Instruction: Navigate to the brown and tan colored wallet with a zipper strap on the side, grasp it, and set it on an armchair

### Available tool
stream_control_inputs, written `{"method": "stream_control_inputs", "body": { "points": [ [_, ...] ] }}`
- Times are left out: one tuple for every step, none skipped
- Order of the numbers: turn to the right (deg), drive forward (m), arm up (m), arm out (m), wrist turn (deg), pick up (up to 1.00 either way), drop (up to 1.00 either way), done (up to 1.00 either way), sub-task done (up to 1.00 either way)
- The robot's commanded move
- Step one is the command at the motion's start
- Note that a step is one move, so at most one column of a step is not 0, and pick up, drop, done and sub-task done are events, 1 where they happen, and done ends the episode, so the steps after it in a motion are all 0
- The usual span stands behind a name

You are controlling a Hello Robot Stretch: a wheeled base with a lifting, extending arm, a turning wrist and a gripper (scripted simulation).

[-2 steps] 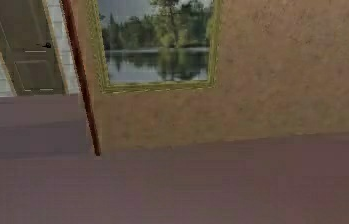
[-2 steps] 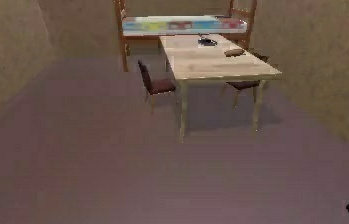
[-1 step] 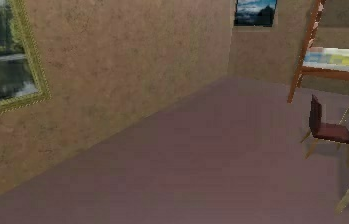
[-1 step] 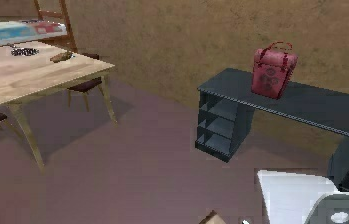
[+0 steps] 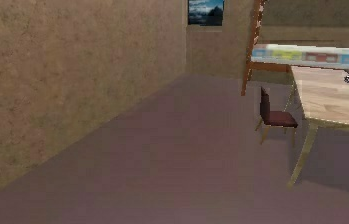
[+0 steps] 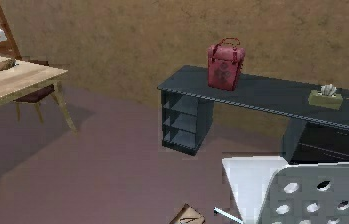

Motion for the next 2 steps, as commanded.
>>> {"method": "stream_control_inputs", "body": {
  "points": [
    [0.0, 0.0, 0.1, 0.0, 0.0, 0.0, 0.0, 0.0, 0.0],
    [0.0, 0.0, 0.0, 0.4, 0.0, 0.0, 0.0, 0.0, 0.0]
  ]
}}
